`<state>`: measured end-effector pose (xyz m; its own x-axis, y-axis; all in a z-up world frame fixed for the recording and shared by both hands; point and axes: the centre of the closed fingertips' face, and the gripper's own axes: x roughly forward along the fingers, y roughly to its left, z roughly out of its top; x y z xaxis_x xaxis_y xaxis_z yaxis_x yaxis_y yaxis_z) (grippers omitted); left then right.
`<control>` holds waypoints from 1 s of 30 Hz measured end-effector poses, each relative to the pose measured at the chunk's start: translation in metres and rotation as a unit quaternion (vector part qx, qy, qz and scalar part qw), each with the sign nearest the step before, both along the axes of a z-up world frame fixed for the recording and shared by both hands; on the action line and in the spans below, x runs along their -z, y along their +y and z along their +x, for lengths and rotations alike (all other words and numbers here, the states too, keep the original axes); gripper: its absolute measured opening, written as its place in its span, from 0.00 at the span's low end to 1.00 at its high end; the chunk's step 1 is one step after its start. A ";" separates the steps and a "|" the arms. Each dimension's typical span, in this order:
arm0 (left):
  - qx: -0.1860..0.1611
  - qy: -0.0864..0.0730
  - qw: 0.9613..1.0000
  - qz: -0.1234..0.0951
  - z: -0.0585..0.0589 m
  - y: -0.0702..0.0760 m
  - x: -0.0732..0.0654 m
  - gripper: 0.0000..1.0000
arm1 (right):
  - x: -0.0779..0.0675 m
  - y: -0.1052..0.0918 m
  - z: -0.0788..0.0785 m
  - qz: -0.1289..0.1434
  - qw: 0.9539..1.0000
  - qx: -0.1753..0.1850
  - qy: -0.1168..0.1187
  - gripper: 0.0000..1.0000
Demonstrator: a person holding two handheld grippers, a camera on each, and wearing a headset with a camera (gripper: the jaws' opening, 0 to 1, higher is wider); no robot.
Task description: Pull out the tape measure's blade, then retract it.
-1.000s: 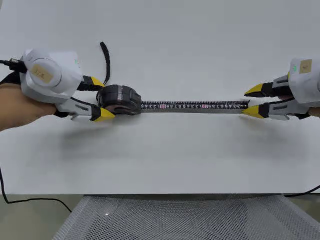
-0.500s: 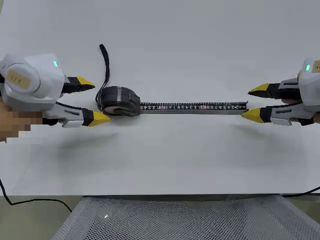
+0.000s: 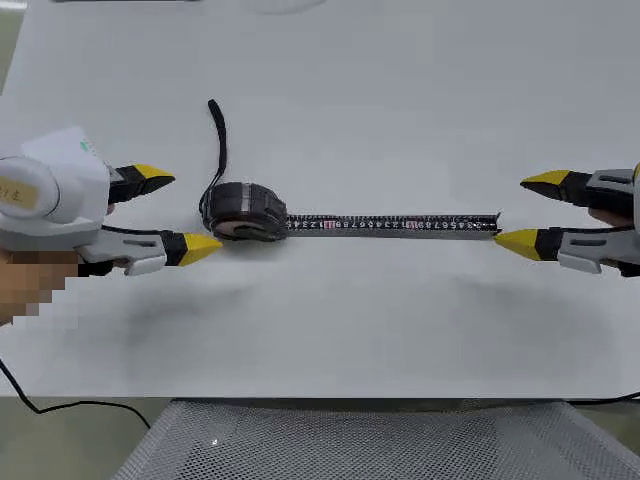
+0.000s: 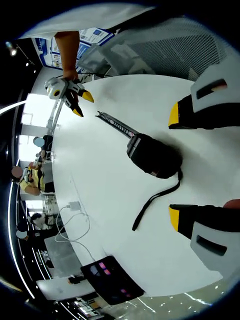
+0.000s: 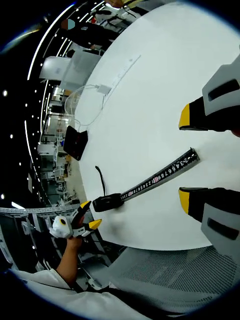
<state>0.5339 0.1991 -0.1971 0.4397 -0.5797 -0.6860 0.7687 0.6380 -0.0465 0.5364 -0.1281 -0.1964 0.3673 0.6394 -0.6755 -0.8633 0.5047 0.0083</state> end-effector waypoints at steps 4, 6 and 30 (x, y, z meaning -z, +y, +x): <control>-0.016 -0.007 1.000 -0.002 -0.010 0.006 -0.006 0.60 | -0.003 -0.005 -0.010 -0.004 1.000 0.011 0.001 0.45; -0.021 -0.008 1.000 0.000 -0.014 0.009 -0.007 0.63 | -0.004 -0.008 -0.013 -0.005 1.000 0.018 0.000 0.47; -0.063 -0.010 0.998 -0.006 -0.055 0.019 -0.024 0.77 | -0.020 -0.021 -0.051 -0.006 0.998 0.057 0.000 0.63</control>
